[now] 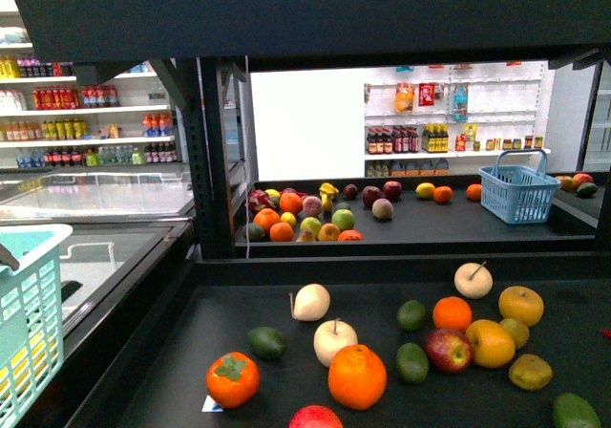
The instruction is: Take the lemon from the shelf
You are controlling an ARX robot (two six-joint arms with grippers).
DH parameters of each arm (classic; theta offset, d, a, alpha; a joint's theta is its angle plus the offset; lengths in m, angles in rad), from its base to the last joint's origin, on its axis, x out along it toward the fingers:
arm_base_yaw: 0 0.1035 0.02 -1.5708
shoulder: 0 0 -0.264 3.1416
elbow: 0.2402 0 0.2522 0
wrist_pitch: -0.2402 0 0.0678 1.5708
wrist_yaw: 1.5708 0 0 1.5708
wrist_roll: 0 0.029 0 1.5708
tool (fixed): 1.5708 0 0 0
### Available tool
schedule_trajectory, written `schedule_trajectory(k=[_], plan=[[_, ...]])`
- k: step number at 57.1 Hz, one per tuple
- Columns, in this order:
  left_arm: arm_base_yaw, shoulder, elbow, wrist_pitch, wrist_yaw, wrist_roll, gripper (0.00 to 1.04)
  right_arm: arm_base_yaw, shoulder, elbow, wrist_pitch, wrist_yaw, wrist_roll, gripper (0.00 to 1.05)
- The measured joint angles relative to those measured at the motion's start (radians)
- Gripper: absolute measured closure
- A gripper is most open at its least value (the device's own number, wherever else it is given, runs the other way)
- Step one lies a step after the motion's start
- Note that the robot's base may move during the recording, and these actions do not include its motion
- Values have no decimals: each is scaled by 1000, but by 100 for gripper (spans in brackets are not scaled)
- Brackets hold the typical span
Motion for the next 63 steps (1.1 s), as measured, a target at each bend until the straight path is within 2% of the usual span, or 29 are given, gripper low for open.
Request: schedule_trajectory(k=[13,23,31,35,41,47,63], plan=[[-22,-134,-15,-203,-48,59,8,0,0,0,0,0,0,7],[-19,-144,-18,-212,-63,101,8,0,0,0,0,0,0,7],[-6,-109,-18,-142,-43,111,8,0,0,0,0,0,0,7],[2,-74,-19,-49,-21,101,8,0,0,0,0,0,0,7],[13,-17,-30,173,23,27,8,0,0,0,0,0,0,7],[15,3,-27,290,36,-28,8,0,0,0,0,-1,0,7],[-3,-8,0,242,45,-71,8,0,0,0,0,-1,0,7]])
